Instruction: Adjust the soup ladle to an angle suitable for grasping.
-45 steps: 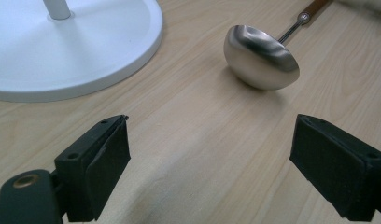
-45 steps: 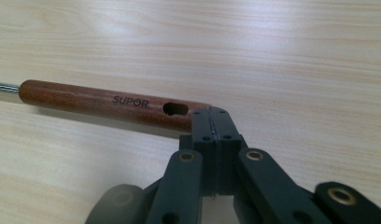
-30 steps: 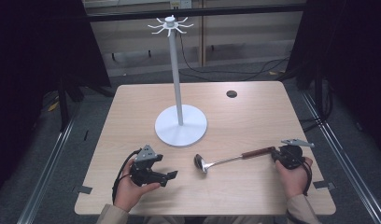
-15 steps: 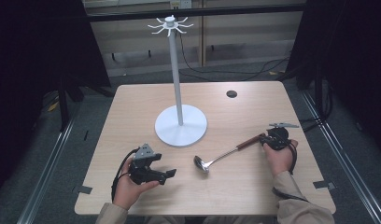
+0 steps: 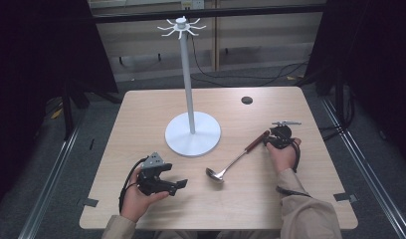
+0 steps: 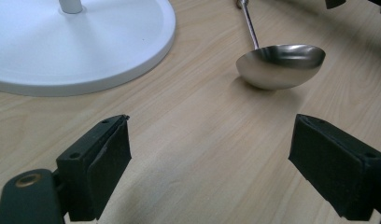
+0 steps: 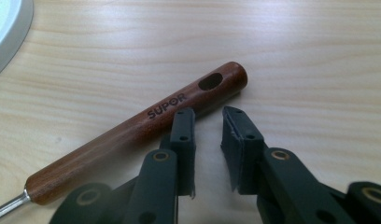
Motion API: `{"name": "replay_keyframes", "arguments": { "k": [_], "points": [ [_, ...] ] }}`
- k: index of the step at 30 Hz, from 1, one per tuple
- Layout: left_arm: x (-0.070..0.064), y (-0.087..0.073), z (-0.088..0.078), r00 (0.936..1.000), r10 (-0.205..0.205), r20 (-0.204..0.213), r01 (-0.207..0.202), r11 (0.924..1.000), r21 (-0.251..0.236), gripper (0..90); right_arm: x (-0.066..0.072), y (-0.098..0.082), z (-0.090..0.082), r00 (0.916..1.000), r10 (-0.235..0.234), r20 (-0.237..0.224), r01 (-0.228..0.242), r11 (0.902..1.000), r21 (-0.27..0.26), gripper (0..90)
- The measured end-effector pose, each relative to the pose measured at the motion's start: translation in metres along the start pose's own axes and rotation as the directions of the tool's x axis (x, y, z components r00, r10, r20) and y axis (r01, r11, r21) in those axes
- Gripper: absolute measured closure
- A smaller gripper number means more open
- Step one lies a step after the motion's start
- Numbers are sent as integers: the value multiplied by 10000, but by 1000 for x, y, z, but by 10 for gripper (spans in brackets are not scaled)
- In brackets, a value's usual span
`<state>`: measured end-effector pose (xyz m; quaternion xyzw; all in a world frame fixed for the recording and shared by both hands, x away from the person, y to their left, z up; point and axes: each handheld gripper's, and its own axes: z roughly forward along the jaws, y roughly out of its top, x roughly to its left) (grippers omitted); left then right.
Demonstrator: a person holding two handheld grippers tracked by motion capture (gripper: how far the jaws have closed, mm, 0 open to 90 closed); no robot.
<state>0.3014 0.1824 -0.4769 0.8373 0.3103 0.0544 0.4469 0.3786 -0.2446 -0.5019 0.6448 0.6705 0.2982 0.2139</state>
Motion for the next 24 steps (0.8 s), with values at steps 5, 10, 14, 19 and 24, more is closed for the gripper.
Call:
{"name": "replay_keyframes", "arguments": {
  "k": [5, 10, 14, 19, 24],
  "points": [
    [2, 0, 0, 10000, -52, 33, 52, 10000, 5, 123, 9, 5, 2, 10000, 10, 53, -10, 10000, 62, 709],
    [1, 2, -1, 10000, 1, 51, 0, 10000, -16, 123, 14, 6, -4, 9989, 472, 61, -473, 9984, 293, 578],
    [-2, 4, 0, 9998, 3, 203, 2, 9997, -237, 122, 20, 10, -10, 9909, 1347, 48, -1348, 9904, 303, 495],
    [-4, 5, 0, 9997, 137, 182, -133, 9996, -249, 122, 30, 17, -14, 9778, 2097, 20, -2096, 9771, 354, 418],
    [-3, 6, -3, 9997, 170, 162, -165, 9995, -288, 122, 48, 21, -7, 9792, 1967, 489, -2008, 9743, 1020, 407]
  ]
}}
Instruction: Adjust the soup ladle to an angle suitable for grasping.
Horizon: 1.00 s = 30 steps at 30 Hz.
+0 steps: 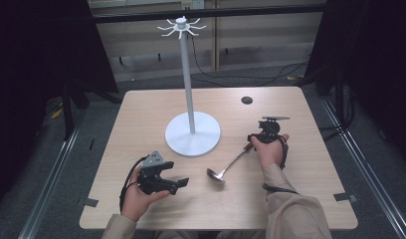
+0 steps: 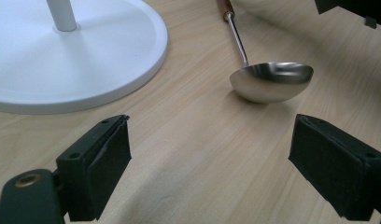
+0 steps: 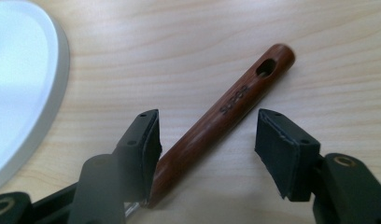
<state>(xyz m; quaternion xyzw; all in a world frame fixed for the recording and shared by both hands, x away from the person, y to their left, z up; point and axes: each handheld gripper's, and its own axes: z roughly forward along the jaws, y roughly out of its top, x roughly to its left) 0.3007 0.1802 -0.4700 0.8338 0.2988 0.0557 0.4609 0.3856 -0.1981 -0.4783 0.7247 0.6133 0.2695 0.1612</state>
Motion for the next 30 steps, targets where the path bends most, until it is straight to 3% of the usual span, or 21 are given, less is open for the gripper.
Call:
{"name": "replay_keyframes", "arguments": {
  "k": [4, 7, 11, 16, 17, 22, 24, 25, 26, 27, 29, 30],
  "points": [
    [1, -1, 0, 9999, -140, 17, 140, 9999, -63, 122, 9, -1, 5, 9990, 95, 439, -106, 9996, 245, 421],
    [2, -1, -1, 9999, -116, 24, 116, 9999, -111, 122, 18, -1, 14, 9946, -311, 994, 239, 9971, 729, 451],
    [2, -1, -2, 9999, -100, -8, 100, 9999, -68, 123, 22, 3, 15, 9908, -624, 1202, 480, 9917, 1194, 478],
    [2, -1, -2, 9999, -97, 44, 98, 9998, -158, 124, 24, 5, 15, 9818, -1249, 1428, 1045, 9843, 1420, 604],
    [2, -1, -2, 9999, -136, 38, 136, 9997, -195, 123, 25, 5, 15, 9811, -1398, 1339, 1213, 9831, 1373, 665],
    [2, 0, -1, 10000, -78, 34, 78, 9999, -79, 123, 27, 6, 15, 9820, -1463, 1192, 1284, 9809, 1463, 743],
    [2, 0, -1, 10000, -14, 27, 14, 10000, -85, 123, 27, 7, 16, 9743, -1965, 1104, 1784, 9717, 1549, 746],
    [2, 0, -1, 10000, -14, 27, 14, 10000, -85, 123, 27, 7, 16, 9743, -1965, 1104, 1784, 9717, 1549, 746],
    [2, 1, -1, 10000, -47, 53, 47, 10000, -84, 123, 24, 8, 15, 9805, -1838, 695, 1713, 9728, 1562, 747],
    [2, 1, 0, 9999, -66, 120, 68, 9999, -138, 123, 24, 8, 15, 9805, -1838, 695, 1713, 9728, 1562, 747],
    [2, 1, 1, 9998, -120, 147, 123, 9997, -198, 123, 21, 7, 14, 9826, -1846, 197, 1792, 9710, 1581, 747],
    [2, 1, 1, 9998, -91, 151, 94, 9998, -165, 123, 18, 6, 6, 9838, -1765, -308, 1789, 9771, 1148, 747]
  ]
}}
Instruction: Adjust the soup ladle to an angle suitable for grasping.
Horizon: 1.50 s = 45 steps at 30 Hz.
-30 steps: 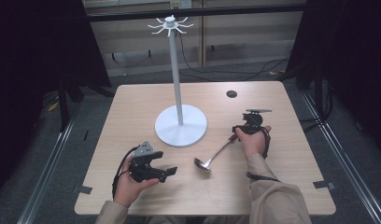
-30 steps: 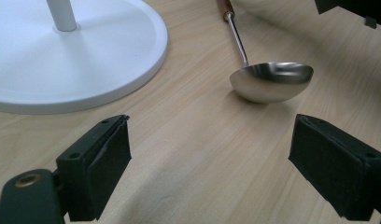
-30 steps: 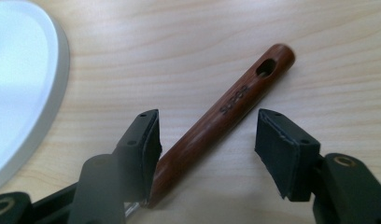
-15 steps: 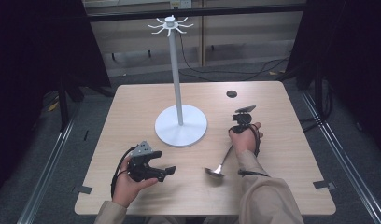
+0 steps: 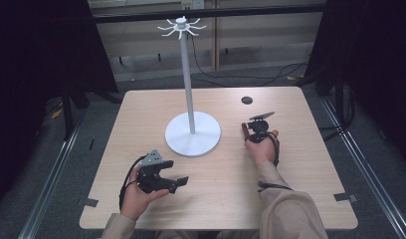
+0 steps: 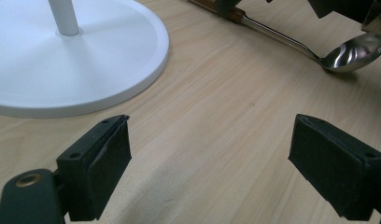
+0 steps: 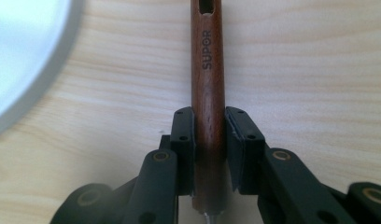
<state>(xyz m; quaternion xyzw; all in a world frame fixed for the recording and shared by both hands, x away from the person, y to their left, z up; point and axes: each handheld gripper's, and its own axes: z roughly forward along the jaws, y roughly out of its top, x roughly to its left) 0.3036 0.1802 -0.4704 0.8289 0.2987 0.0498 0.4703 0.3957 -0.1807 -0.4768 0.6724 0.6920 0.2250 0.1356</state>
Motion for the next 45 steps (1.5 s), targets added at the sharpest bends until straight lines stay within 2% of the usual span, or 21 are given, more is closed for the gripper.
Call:
{"name": "replay_keyframes", "arguments": {
  "k": [6, 7, 10, 12, 13, 14, 15, 17, 18, 19, 20, 22, 23, 24, 25, 26, 28, 31, 35, 37, 45],
  "points": [
    [-2, 2, 2, 10000, 14, 17, -14, 10000, -28, 123, -4, -6, -30, 9908, -445, -1282, 263, 9898, -1400, 747],
    [-3, 2, 2, 10000, -42, 18, 42, 9999, -111, 123, -5, -10, -48, 9805, -786, -1800, 361, 9729, -2286, 747],
    [-7, 5, 3, 10000, -46, -7, 46, 9997, -225, 123, -8, -18, -68, 9631, -1024, -2488, 192, 9486, -3160, 748],
    [-10, 6, 4, 10000, -42, 39, 43, 9995, -320, 123, -11, -24, -81, 9427, -1223, -3105, -39, 9264, -3766, 748],
    [-10, 6, 4, 10000, -42, 39, 43, 9995, -320, 122, -11, -24, -81, 9427, -1223, -3105, -39, 9264, -3766, 748],
    [-14, 8, 5, 10000, -29, 84, 32, 9991, -434, 122, -13, -30, -94, 9244, -1500, -3508, -150, 9046, -4261, 748],
    [-14, 8, 5, 10000, -29, 84, 32, 9991, -434, 122, -13, -30, -94, 9244, -1500, -3508, -150, 9046, -4261, 748],
    [-22, 14, 6, 9996, -27, 291, 48, 9975, -699, 122, -17, -40, -110, 8968, -1915, -3989, -333, 8697, -4924, 748],
    [-22, 14, 6, 9996, -27, 291, 48, 9975, -699, 122, -19, -42, -114, 8813, -2040, -4261, -462, 8604, -5075, 748],
    [-24, 16, 6, 9993, 26, 378, 3, 9970, -774, 122, -19, -42, -114, 8813, -2040, -4261, -462, 8604, -5075, 748],
    [-31, 22, 6, 9987, 118, 489, -64, 9940, -1091, 123, -21, -47, -122, 8544, -2375, -4622, -594, 8389, -5410, 748],
    [-38, 30, 7, 9972, 236, 711, -131, 9894, -1447, 123, -22, -52, -128, 8338, -2564, -4889, -792, 8209, -5656, 748],
    [-38, 30, 7, 9972, 236, 711, -131, 9894, -1447, 124, -22, -52, -128, 8338, -2564, -4889, -792, 8209, -5656, 748],
    [-42, 34, 7, 9963, 310, 803, -173, 9859, -1663, 124, -22, -53, -130, 8232, -2687, -5002, -894, 8086, -5815, 748],
    [-51, 45, 11, 9939, 697, 856, -523, 9802, -1911, 131, -21, -55, -133, 7997, -2933, -5238, -1069, 7889, -6051, 750],
    [-51, 45, 11, 9939, 697, 856, -523, 9802, -1911, 134, -21, -55, -133, 7997, -2933, -5238, -1069, 7889, -6051, 750],
    [-60, 58, 17, 9897, 1084, 935, -876, 9751, -2038, 147, -13, -54, -136, 7732, -3189, -5482, -1319, 7646, -6308, 750],
    [-70, 80, 25, 9854, 1572, 649, -1368, 9592, -2475, 206, -3, -51, -137, 7600, -3312, -5592, -1326, 7634, -6322, 750],
    [-72, 95, 32, 9895, 1298, 632, -1068, 9528, -2843, 281, 15, -46, -141, 7548, -3675, -5433, -958, 7576, -6456, 750],
    [-73, 99, 35, 9910, 1206, 579, -990, 9523, -2887, 322, 23, -45, -145, 7646, -3777, -5223, -699, 7570, -6497, 750],
    [-75, 108, 38, 9948, 976, 282, -841, 9466, -3114, 454, 50, -44, -155, 7717, -4263, -4719, -74, 7360, -6770, 750]
  ]
}}
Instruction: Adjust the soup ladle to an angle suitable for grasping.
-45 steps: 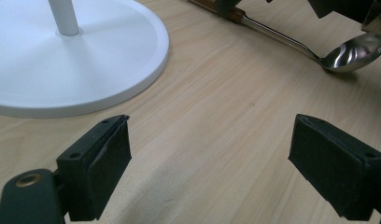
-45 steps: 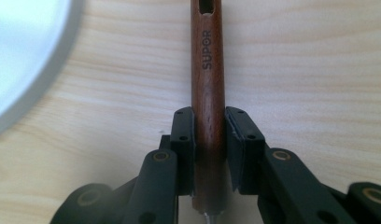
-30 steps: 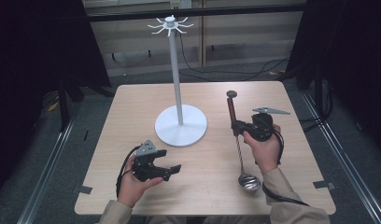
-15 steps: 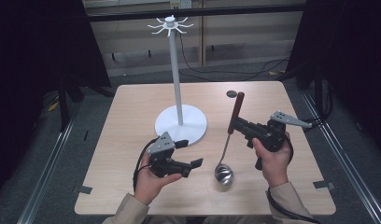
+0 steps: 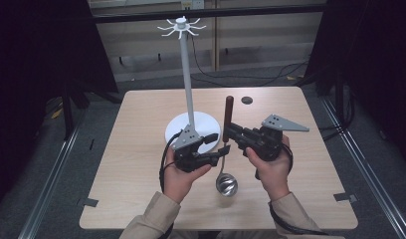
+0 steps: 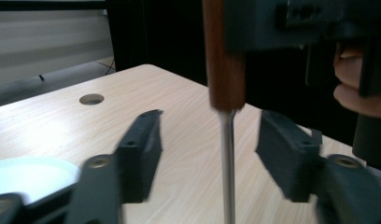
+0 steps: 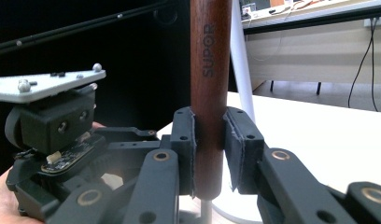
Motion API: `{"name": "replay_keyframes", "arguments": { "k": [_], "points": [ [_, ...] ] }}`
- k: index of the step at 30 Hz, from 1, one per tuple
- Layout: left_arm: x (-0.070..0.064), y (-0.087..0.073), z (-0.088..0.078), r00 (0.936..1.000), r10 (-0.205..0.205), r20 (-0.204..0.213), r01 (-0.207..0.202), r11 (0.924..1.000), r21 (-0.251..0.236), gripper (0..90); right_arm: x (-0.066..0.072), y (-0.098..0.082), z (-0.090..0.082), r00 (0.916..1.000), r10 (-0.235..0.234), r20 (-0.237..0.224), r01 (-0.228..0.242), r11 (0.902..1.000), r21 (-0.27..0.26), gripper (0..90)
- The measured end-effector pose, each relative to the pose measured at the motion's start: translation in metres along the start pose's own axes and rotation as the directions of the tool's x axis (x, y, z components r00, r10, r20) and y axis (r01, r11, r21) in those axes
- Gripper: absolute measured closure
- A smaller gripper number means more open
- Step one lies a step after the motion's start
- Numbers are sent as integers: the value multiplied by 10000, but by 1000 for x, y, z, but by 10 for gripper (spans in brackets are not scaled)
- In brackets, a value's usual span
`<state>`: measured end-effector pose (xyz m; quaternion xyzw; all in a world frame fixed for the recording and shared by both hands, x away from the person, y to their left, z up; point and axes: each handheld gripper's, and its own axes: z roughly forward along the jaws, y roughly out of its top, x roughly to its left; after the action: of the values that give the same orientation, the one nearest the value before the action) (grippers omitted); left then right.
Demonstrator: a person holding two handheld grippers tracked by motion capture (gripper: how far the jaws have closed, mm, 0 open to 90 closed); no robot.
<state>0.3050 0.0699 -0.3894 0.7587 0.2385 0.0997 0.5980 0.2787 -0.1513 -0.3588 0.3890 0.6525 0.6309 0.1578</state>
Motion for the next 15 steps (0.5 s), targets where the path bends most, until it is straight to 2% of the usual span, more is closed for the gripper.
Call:
{"name": "replay_keyframes", "arguments": {
  "k": [1, 2, 3, 4, 5, 7, 8, 9, 10, 11, 15],
  "points": [
    [0, 1, 0, 9999, 52, -128, -50, 9999, 120, 454, 3, 1, 2, 10000, -44, 6, 44, 10000, 43, 750],
    [1, 2, -1, 9998, 35, -206, -31, 9998, 178, 503, 8, 2, 5, 10000, -54, -29, 54, 10000, 74, 750],
    [3, 2, -3, 9999, -96, -69, 96, 9999, -77, 555, 11, 2, 7, 9999, -110, -84, 111, 9999, 80, 749],
    [3, 2, -3, 9999, -96, -69, 96, 9999, -77, 595, 11, 2, 7, 9999, -110, -84, 111, 9999, 80, 749],
    [4, 2, -5, 9999, -108, 10, 108, 9999, -87, 595, 13, 3, 8, 9999, -150, -75, 151, 9998, 121, 749],
    [4, 1, -7, 9999, -104, 84, 104, 9999, -88, 677, 15, 4, 9, 9995, -305, -15, 305, 9994, 168, 749],
    [3, 2, -8, 9998, -130, 181, 131, 9999, -13, 677, 16, 4, 10, 9994, -338, -38, 339, 9993, 178, 749],
    [4, 2, -10, 9995, -97, 285, 96, 9999, 56, 737, 17, 3, 11, 9997, -220, -118, 221, 9997, 143, 749],
    [5, 3, -10, 9992, -207, 353, 206, 9998, 27, 739, 18, 3, 11, 9998, -170, -140, 172, 9998, 133, 748],
    [5, 4, -11, 9995, -96, 308, 92, 9999, 113, 741, 18, 3, 12, 9997, -211, -153, 213, 9997, 118, 748],
    [8, 5, -13, 9985, -179, 508, 174, 9998, 118, 744, 19, 3, 14, 9992, -339, -228, 342, 9993, 149, 738]
  ]
}}
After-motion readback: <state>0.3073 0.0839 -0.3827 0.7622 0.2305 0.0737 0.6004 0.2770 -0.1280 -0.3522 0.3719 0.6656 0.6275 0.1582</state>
